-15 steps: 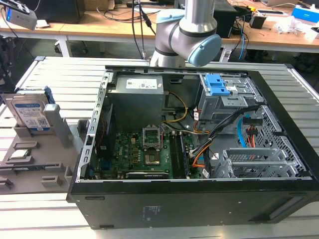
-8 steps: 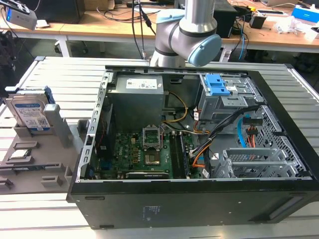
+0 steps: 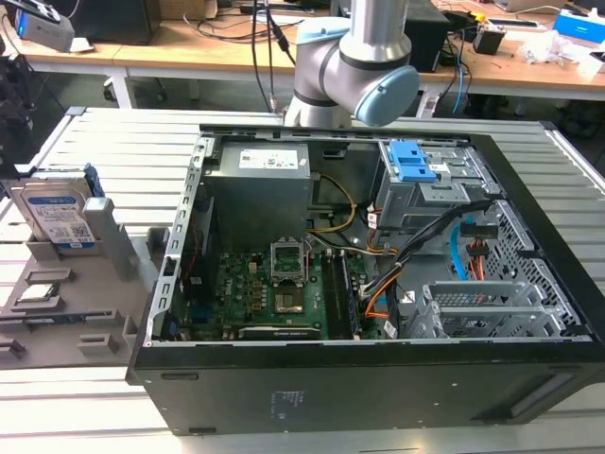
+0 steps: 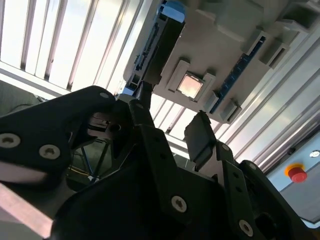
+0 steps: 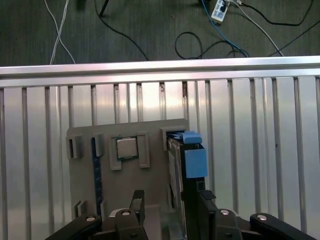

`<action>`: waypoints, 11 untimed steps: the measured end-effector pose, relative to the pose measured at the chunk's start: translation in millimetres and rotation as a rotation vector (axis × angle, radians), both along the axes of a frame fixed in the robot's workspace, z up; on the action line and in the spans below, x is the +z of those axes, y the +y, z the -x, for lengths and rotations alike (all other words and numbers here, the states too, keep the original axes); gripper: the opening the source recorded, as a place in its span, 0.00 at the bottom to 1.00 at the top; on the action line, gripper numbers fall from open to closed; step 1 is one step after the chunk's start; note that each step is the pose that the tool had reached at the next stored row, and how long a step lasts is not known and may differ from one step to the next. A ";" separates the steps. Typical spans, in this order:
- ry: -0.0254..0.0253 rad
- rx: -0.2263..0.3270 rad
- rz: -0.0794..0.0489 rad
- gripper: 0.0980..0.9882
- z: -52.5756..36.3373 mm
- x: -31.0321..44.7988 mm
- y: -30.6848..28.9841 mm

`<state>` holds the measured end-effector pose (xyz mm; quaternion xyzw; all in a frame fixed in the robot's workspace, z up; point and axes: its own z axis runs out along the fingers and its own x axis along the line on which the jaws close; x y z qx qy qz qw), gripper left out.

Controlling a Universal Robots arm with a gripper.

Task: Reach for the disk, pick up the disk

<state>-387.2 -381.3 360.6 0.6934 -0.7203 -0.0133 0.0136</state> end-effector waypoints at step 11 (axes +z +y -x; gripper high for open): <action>0.0001 0.000 0.002 0.50 24.8 0.0 8.2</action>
